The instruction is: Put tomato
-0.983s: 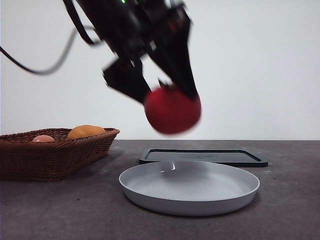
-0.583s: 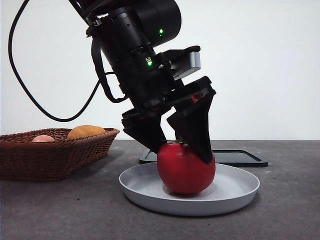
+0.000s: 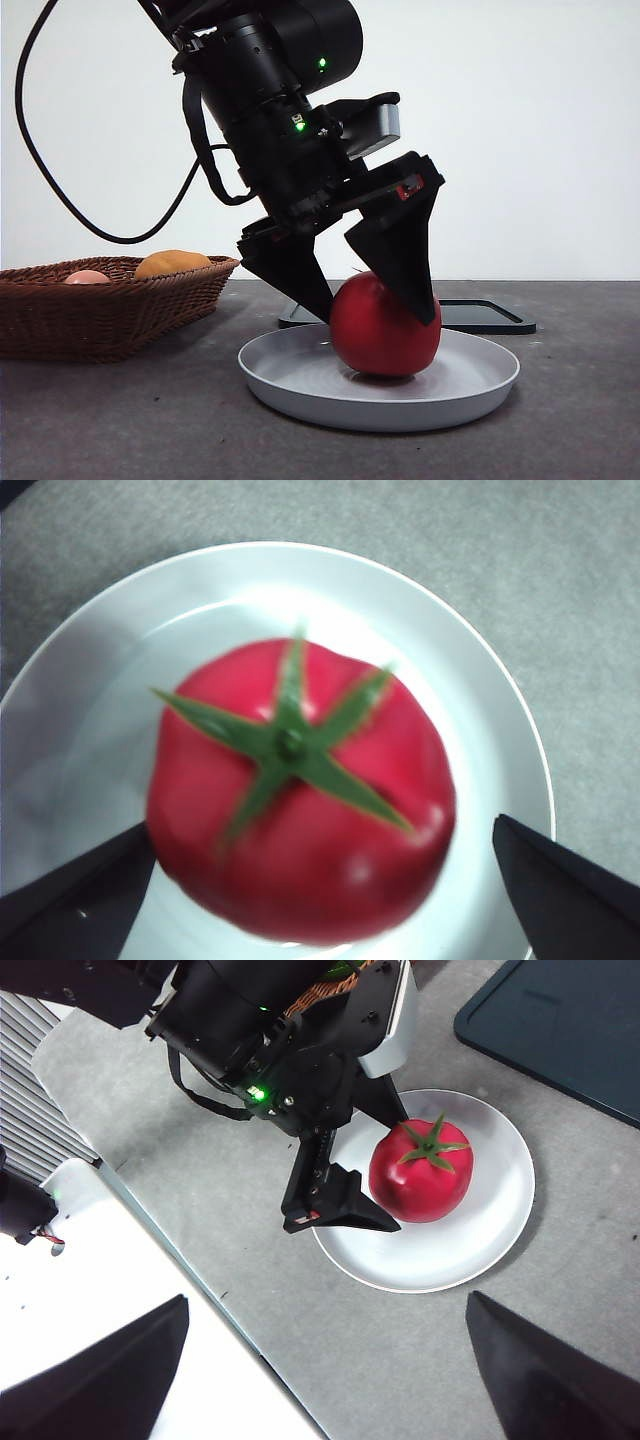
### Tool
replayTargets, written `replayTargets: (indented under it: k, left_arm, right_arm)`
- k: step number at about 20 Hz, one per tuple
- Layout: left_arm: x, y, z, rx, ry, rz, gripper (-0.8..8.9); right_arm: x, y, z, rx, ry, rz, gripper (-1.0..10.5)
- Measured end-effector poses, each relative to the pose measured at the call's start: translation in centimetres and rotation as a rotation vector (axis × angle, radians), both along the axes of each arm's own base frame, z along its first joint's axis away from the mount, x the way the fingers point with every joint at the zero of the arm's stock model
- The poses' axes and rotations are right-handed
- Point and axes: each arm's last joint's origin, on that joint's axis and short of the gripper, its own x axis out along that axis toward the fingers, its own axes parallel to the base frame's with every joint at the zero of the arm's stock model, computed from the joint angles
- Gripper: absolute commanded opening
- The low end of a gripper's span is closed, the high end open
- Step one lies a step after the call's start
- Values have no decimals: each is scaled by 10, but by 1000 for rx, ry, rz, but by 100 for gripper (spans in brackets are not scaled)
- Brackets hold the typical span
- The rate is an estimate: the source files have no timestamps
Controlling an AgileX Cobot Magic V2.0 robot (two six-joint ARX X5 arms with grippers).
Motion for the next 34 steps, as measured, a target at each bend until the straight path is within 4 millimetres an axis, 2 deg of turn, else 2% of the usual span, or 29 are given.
replayTargets:
  k: [3,6,9,12,16,19,24,30,34]
  left_arm:
    - [-1,3,4,-2,7,16,593]
    - [2,20,33,-48,-55,77,593]
    - [6,52,74,-120,-139,185,593]
    - [3,93,109,-176,-169,313,592]
    - [-17,151,146,-217,-185,433,592]
    - [-40,184,162,-227,-162,455,592]
    - [-67,203,169,-232,-94,431,592]
    - [-103,206,171,-310,89,266,591]
    - [-117,205,173,-342,124,176,591]
  right_arm:
    - [0,0,0,0,0,0,442]
    - [0,0,0,0,0,0,442]
    - [0,0,0,-1,0,-1,442]
    - [0,0,0,-2,0,-2,442]
    - [0,0,0,-6,-5,-8,442]
    - [2,0,0,-31,-15,-35,442]
    - [7,1,-2,-37,0,-34,442]
    - [14,4,-5,-47,26,-34,442]
    - [18,5,-7,-53,43,-34,442]
